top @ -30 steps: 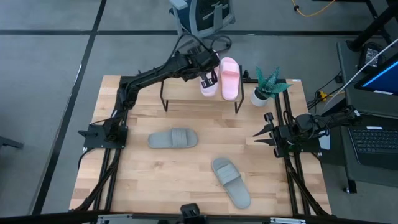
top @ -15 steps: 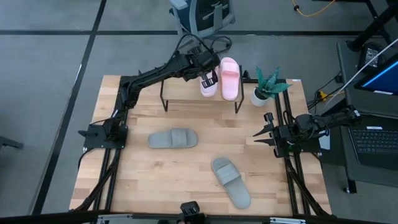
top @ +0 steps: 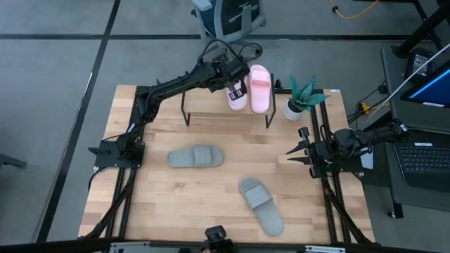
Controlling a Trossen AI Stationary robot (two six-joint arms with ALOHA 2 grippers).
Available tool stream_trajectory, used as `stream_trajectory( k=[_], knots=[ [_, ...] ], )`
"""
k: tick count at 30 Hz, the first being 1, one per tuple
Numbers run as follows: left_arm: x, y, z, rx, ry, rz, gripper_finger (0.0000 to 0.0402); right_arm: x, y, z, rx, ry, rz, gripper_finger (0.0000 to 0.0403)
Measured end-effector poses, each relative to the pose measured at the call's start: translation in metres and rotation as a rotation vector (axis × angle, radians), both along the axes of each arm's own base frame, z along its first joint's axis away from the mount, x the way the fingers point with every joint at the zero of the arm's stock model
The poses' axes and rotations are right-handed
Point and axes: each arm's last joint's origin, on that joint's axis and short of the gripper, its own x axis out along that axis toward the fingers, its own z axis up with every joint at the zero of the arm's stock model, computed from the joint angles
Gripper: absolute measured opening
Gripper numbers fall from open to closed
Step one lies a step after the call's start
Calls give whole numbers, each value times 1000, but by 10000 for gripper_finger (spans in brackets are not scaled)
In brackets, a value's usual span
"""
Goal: Pick and place slides into the shelf
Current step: Put the pink slipper on the shelf
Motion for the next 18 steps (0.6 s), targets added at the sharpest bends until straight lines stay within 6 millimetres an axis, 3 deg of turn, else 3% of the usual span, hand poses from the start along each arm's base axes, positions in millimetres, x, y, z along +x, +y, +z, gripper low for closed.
stream_trajectory(
  k=[18],
  knots=[
    [15, 6, -24, -6, 33, -11, 0, 0, 0, 0, 0, -1, 0, 90]
  ],
)
